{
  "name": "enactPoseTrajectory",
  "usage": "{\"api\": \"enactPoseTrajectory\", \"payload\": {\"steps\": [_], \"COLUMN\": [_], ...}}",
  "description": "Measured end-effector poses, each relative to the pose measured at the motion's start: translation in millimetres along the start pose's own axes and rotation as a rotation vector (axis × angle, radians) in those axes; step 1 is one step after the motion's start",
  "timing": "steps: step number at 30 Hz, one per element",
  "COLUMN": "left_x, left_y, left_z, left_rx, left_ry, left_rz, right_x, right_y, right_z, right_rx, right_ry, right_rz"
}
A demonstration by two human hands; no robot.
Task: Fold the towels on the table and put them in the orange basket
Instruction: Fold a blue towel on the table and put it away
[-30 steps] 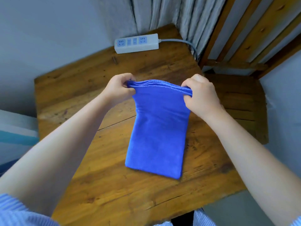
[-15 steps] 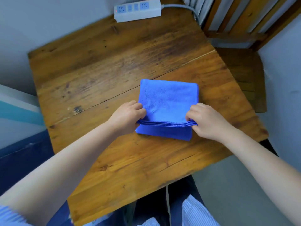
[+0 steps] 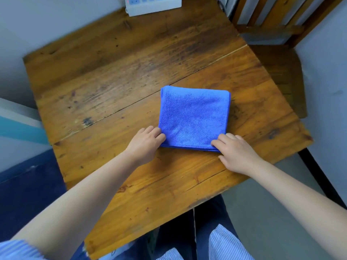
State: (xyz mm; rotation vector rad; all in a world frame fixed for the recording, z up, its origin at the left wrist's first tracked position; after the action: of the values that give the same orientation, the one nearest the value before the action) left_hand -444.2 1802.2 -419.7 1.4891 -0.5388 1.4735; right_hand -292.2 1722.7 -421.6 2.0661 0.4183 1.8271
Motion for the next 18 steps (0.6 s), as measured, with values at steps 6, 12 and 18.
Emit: {"api": "enactPoseTrajectory", "payload": {"steps": [6, 12, 18], "left_x": [53.5, 84.5, 72.1], "left_y": [-1.6, -50.4, -91.1], "left_z": [7.1, -20.6, -58.5], "left_rx": [-0.047, 0.263, 0.512], "left_ry": [0.045, 0.31, 0.296], "left_rz": [0.339, 0.567, 0.474], "right_x": [57.9, 122.0, 99.3], "right_y": [-2.5, -57.1, -110.2], "right_z": [-7.5, -2.4, 13.3], "right_rx": [0.075, -0.067, -0.21], "right_ry": [-0.153, -0.317, -0.202], "right_rz": [0.267, 0.544, 0.358]}}
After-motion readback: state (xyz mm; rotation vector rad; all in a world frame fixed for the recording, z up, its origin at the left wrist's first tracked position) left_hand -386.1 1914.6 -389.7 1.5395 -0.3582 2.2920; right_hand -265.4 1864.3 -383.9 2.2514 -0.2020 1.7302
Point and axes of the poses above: each hand's wrist, its own y-axis away from the middle knuckle, its own x-axis out of the back of the hand, z = x × y, the point moved 10 cm from there along -y, towards the middle knuckle, and after that the axes turned 10 degrees about -x, right-handed, at the moved point
